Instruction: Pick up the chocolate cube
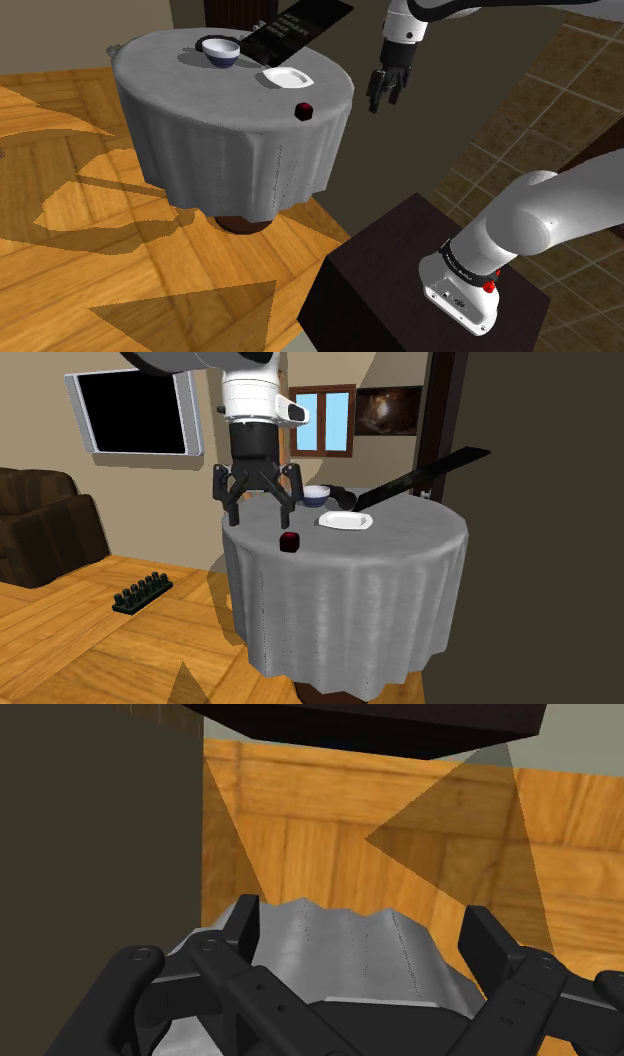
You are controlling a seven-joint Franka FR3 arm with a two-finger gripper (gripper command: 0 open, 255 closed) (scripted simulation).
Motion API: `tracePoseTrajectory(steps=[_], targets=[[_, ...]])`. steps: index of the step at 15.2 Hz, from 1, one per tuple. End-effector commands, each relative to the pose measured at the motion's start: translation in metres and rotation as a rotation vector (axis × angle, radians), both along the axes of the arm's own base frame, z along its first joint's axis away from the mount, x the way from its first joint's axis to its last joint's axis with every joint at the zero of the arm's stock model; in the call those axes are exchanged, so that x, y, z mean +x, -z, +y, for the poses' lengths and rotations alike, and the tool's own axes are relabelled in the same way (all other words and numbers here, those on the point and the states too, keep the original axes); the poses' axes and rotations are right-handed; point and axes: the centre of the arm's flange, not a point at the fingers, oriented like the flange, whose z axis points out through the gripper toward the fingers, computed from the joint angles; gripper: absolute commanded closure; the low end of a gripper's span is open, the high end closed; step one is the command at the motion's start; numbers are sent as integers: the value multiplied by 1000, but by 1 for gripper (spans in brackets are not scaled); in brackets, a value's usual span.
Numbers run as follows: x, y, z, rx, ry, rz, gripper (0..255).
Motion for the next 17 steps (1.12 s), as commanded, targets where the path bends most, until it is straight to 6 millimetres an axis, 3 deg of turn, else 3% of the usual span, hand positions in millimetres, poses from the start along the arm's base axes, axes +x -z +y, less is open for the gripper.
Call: tracePoseTrajectory(steps=[1,17], targets=[[22,11,7,0,14,4,0],[221,87,43,2,123,39,0]])
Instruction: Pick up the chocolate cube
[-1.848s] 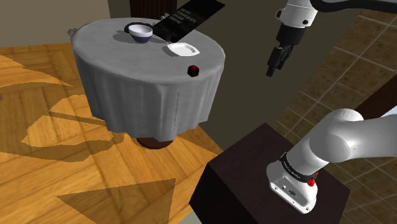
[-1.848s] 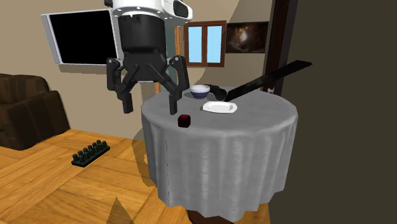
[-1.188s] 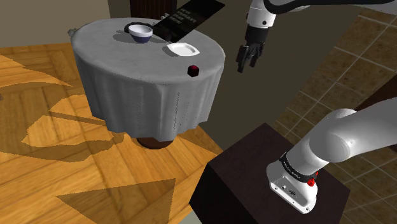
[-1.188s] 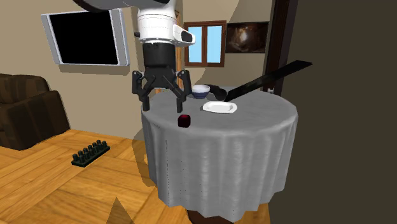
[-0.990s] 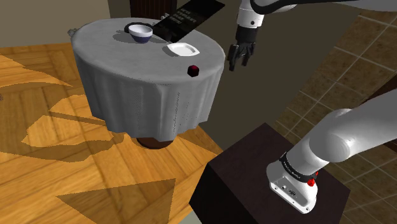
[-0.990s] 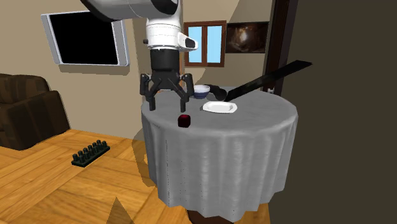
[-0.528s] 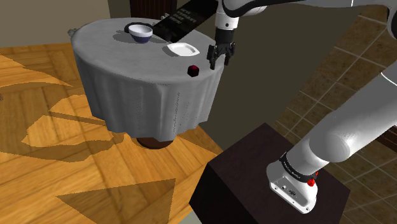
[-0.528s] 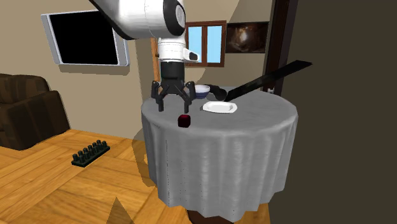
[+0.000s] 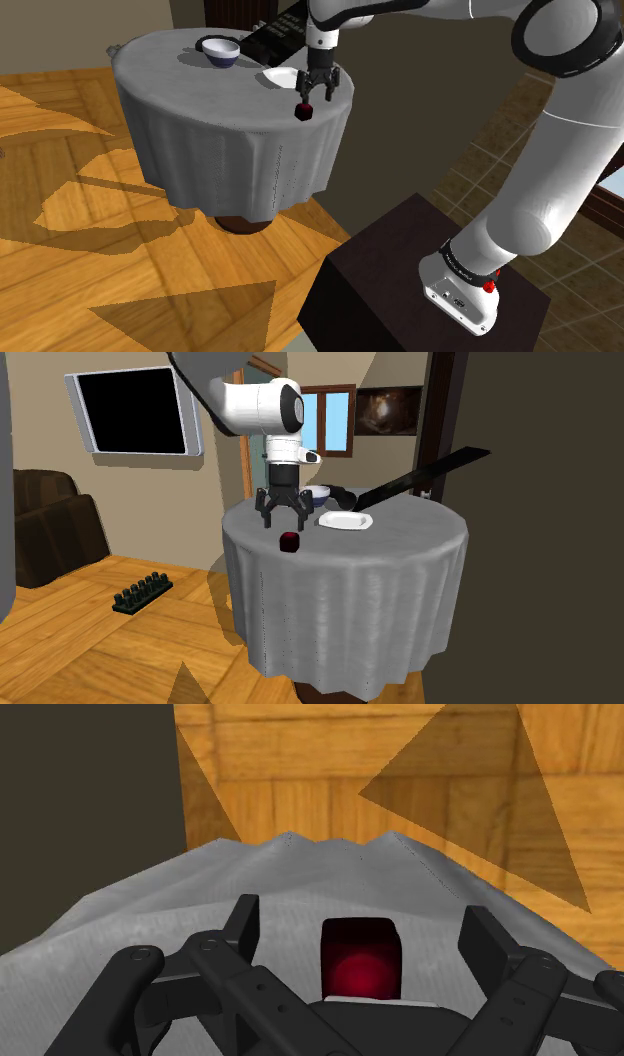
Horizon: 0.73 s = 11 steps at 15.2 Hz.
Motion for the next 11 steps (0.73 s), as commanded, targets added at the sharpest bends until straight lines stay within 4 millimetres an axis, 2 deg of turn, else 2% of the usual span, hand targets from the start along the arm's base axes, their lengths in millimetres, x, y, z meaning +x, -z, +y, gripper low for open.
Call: tracePoseTrajectory(steps=[1,2,3,10,11], targets=[[27,8,2,0,14,4,0],[40,13,4,0,21,6,0],[41,14,4,0,22,6,0],[41,54,4,0,22,6,0],[41,53,4,0,22,6,0]])
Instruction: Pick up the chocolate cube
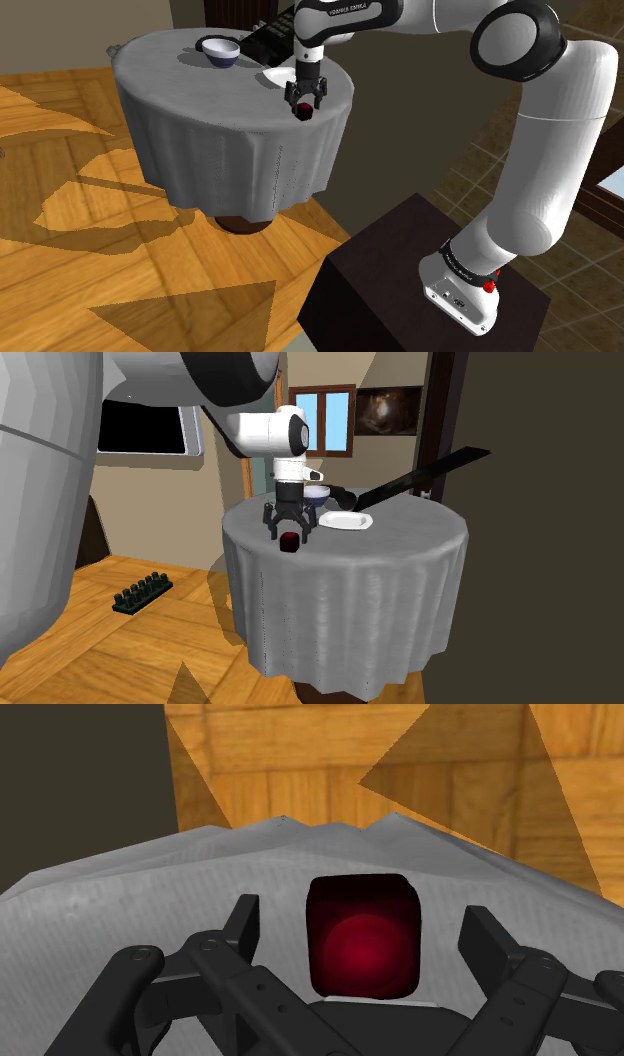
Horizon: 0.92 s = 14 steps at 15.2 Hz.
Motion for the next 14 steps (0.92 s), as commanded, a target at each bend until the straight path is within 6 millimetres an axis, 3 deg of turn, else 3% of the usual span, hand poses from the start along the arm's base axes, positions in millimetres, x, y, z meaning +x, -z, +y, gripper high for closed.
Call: tracePoseTrajectory(steps=[1,2,11,14], targets=[[1,3,1,0,0,-1,0],[1,3,1,0,0,-1,255],[1,3,1,0,0,-1,255],[1,-13,0,0,0,-1,255]])
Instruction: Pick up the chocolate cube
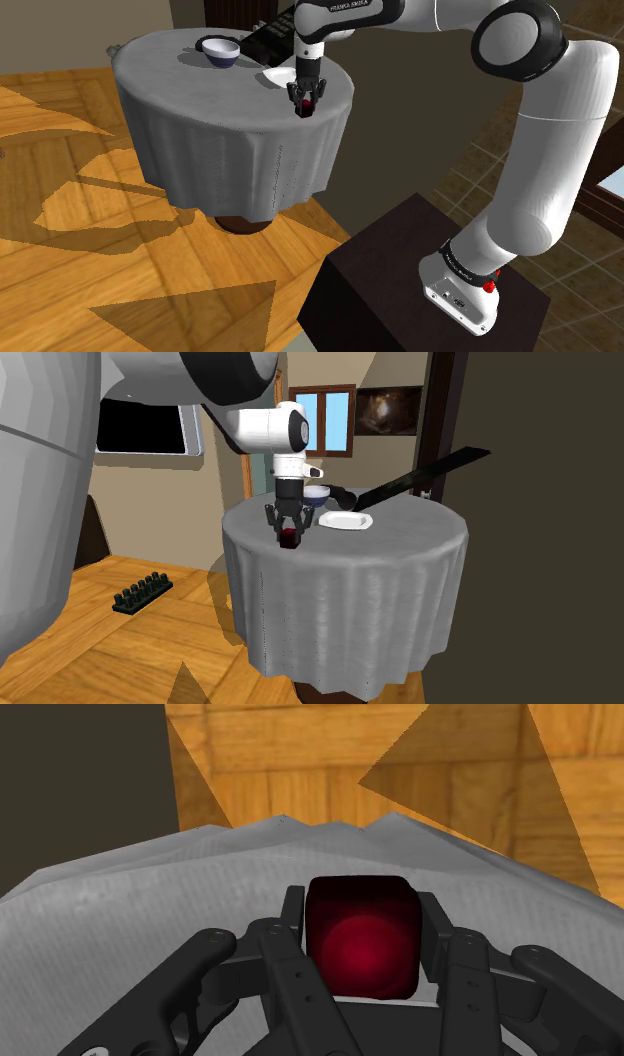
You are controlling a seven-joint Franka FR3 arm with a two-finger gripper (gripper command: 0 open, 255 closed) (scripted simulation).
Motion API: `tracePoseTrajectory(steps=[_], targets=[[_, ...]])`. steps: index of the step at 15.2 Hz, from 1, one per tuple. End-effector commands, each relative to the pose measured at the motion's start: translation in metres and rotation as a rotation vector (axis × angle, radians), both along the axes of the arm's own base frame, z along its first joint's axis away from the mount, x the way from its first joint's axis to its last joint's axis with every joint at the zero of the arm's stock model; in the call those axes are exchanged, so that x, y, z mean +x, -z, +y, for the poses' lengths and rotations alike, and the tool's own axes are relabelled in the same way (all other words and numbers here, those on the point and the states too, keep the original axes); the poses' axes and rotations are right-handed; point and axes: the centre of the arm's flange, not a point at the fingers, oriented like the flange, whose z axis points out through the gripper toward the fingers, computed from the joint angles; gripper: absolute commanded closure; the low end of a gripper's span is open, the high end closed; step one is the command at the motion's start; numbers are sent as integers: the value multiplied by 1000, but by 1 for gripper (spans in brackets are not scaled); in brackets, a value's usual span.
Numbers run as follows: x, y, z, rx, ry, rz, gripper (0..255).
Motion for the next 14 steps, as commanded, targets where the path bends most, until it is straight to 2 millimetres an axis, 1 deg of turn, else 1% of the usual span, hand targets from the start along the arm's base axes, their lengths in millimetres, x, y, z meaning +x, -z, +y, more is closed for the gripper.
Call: tracePoseTrajectory(steps=[1,12,14], targets=[[0,-10,0,0,0,0,255],[0,-68,0,0,0,0,255],[0,-68,0,0,0,0,255]])
